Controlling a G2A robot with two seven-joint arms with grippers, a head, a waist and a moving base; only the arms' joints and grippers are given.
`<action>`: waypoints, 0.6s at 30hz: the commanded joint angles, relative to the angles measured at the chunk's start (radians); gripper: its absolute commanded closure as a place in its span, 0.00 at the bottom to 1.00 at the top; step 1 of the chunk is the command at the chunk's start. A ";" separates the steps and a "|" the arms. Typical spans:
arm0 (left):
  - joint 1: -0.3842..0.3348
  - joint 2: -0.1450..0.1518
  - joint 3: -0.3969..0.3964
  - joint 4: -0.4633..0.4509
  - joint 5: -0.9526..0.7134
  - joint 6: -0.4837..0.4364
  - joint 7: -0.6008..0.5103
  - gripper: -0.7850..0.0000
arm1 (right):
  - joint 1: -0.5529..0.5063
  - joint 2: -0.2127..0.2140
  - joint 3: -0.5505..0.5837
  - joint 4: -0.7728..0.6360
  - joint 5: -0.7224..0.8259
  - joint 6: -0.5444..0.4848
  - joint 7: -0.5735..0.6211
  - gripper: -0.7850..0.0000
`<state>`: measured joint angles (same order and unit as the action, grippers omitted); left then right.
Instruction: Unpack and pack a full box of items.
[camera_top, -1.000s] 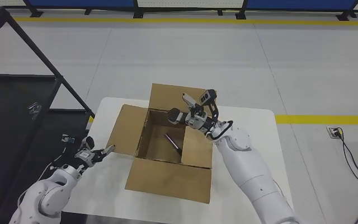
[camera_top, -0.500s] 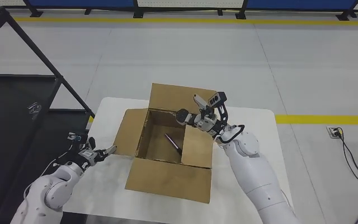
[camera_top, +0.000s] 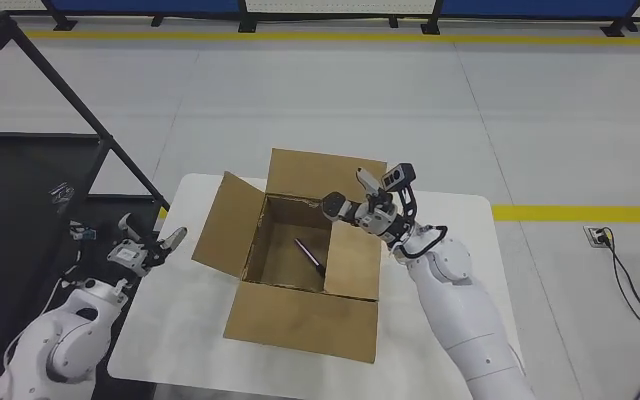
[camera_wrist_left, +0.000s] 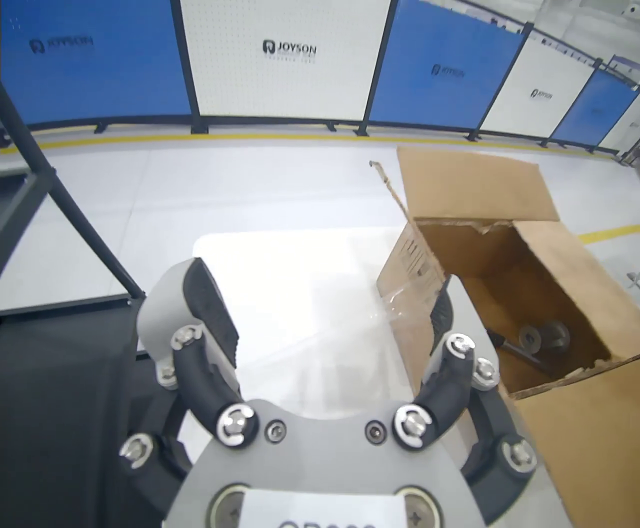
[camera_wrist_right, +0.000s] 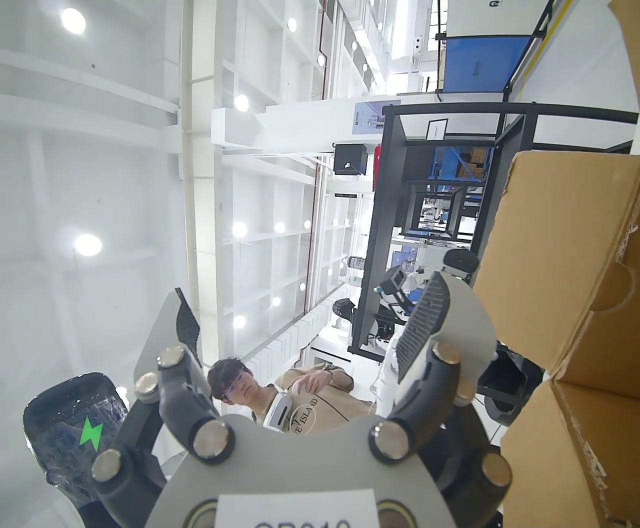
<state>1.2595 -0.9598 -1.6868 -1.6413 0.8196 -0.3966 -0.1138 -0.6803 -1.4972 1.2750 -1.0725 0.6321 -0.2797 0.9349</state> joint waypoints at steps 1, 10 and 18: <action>0.015 0.000 -0.015 -0.074 -0.017 -0.014 0.001 0.00 | -0.013 0.005 0.014 -0.015 -0.003 -0.006 -0.001 0.00; -0.024 -0.002 0.085 -0.272 -0.176 -0.082 -0.183 0.00 | -0.139 0.044 0.141 -0.145 -0.017 -0.055 0.034 0.00; -0.239 -0.022 0.320 -0.236 -0.478 0.095 -0.547 0.00 | -0.291 0.078 0.289 -0.241 0.049 -0.078 0.047 0.00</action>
<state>1.0598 -0.9785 -1.3998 -1.8942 0.3988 -0.3257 -0.6021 -0.9565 -1.4226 1.5463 -1.3099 0.6694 -0.3622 0.9823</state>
